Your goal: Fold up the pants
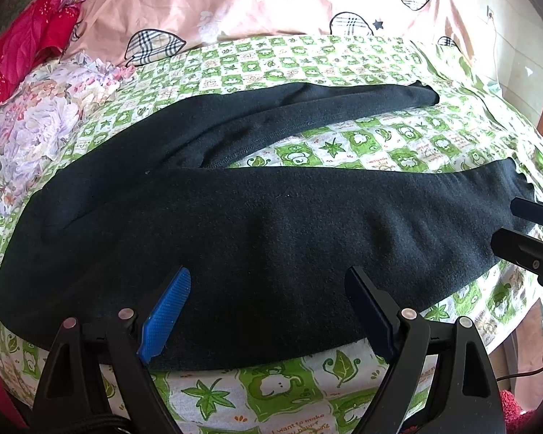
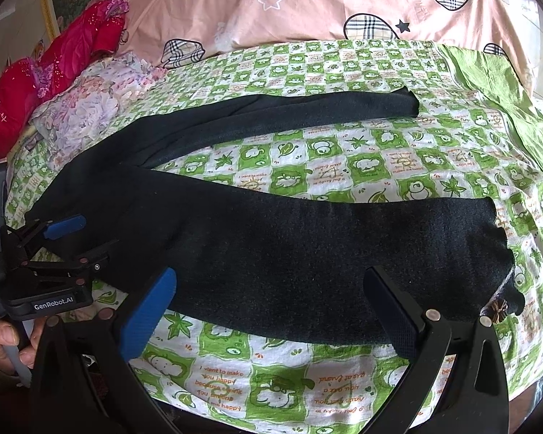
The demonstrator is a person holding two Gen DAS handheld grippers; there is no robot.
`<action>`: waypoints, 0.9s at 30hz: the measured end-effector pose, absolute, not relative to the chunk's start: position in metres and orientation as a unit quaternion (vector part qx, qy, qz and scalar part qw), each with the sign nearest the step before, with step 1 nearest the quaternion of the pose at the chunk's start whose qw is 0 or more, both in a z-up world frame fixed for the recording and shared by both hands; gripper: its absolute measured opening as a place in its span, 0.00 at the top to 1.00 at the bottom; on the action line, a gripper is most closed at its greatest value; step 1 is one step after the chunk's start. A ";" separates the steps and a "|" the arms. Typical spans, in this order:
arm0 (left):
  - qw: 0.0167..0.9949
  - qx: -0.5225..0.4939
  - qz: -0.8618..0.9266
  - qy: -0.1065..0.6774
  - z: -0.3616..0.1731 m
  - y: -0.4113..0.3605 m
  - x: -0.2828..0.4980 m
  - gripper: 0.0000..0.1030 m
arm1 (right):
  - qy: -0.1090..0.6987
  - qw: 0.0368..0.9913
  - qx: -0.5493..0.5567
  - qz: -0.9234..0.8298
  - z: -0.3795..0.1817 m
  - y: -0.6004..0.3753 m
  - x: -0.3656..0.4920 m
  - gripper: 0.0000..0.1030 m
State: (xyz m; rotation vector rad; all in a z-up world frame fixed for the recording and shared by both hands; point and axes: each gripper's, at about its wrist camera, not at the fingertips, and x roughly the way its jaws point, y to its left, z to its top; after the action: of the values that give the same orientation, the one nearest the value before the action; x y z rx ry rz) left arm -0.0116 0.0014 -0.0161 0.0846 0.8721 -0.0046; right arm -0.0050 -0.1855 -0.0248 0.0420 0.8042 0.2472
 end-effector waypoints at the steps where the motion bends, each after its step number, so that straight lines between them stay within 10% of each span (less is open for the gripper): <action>1: 0.905 0.039 -0.004 0.423 -0.015 0.002 -0.010 0.15 | 0.386 0.915 0.018 0.120 -0.024 -0.186 -0.006 0.00; 27: 0.892 0.039 -0.045 0.448 0.011 0.006 0.064 0.15 | 0.398 0.874 0.193 0.201 0.018 -0.263 0.078 0.03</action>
State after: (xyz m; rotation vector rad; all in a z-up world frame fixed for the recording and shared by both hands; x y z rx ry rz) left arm 0.0641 0.0058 0.0109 0.0804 0.9295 -0.0942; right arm 0.0776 -0.2628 0.0177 0.4038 0.8308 0.4207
